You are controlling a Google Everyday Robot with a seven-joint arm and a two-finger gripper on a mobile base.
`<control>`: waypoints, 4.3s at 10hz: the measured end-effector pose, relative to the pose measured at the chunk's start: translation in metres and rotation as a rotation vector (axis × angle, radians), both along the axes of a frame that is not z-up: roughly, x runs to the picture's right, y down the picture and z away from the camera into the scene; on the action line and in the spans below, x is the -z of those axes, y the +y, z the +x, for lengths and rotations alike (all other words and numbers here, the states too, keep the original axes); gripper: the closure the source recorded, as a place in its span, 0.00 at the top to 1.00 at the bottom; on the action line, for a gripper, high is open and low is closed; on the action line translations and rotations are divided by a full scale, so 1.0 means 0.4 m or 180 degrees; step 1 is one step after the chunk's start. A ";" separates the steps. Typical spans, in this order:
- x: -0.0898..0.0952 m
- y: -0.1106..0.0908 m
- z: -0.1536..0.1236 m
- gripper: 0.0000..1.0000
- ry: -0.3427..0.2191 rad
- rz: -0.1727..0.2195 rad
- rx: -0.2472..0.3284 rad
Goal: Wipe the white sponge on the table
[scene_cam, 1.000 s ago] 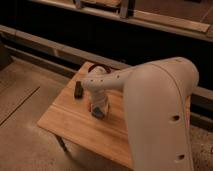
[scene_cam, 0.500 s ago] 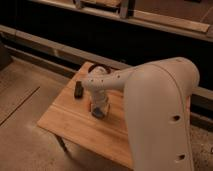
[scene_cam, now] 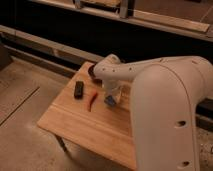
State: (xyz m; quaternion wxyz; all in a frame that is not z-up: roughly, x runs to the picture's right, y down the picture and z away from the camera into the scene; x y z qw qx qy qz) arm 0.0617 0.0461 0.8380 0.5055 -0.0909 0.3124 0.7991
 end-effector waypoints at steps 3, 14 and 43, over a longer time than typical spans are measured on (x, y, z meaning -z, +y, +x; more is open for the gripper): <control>-0.029 -0.064 0.039 0.00 0.0057 0.0041 -0.0074; -0.130 0.072 0.180 0.00 0.0144 -0.0377 -0.0856; -0.113 0.035 0.228 0.00 0.0427 -0.0299 -0.0896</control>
